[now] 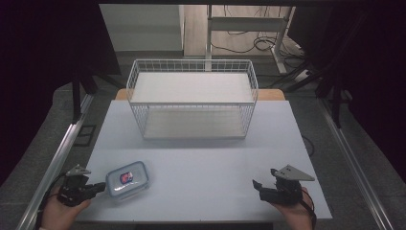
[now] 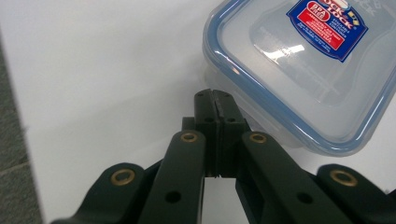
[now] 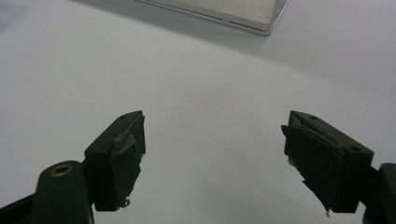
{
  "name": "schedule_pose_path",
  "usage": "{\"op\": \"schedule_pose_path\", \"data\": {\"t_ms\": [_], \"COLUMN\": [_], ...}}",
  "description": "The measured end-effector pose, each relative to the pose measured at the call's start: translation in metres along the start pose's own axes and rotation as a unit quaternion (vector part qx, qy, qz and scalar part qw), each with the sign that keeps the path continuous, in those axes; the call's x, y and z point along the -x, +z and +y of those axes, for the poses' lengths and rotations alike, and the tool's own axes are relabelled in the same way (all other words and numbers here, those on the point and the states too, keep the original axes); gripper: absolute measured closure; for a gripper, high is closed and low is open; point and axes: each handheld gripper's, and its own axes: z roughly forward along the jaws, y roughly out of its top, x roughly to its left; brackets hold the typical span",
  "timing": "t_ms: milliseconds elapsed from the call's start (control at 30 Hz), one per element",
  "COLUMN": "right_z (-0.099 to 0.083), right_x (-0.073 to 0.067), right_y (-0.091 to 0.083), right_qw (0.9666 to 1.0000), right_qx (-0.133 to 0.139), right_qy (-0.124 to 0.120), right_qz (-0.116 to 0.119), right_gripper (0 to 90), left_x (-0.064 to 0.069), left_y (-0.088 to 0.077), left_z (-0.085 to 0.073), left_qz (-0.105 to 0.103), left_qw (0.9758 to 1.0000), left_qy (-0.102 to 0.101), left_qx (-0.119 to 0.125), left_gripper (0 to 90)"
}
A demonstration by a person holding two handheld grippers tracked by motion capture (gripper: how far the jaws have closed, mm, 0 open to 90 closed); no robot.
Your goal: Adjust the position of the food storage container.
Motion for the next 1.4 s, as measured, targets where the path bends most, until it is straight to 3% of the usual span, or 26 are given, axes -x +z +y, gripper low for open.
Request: {"op": "schedule_pose_path", "data": {"t_ms": [433, 767, 1100, 1233, 1400], "right_z": [-0.001, -0.001, -0.001, -0.001, -0.001], "right_x": [0.001, 0.0, 0.001, 0.001, 0.001], "right_y": [0.001, 0.001, 0.001, 0.001, 0.001], "right_qw": [1.0, 1.0, 1.0, 1.0, 1.0], "right_qx": [-0.003, -0.003, -0.002, -0.002, -0.004], "right_qy": [0.0, -0.001, -0.001, -0.001, -0.001], "right_qz": [-0.002, -0.002, -0.002, -0.002, -0.002], "right_gripper": [20.4, 20.4, 20.4, 20.4, 20.4], "left_x": [0.024, 0.043, 0.073, 0.091, 0.109], "left_y": [0.025, 0.039, 0.058, 0.065, 0.072], "left_z": [0.04, 0.06, 0.083, 0.089, 0.094], "left_qz": [-0.024, -0.044, -0.08, -0.095, -0.102], "left_qw": [0.9988, 0.9967, 0.9912, 0.9872, 0.984], "left_qy": [0.041, 0.067, 0.103, 0.126, 0.144], "left_qx": [-0.01, -0.014, -0.022, -0.028, -0.024], "left_gripper": [89.3, 89.3, 89.3, 89.4, 89.3]}}
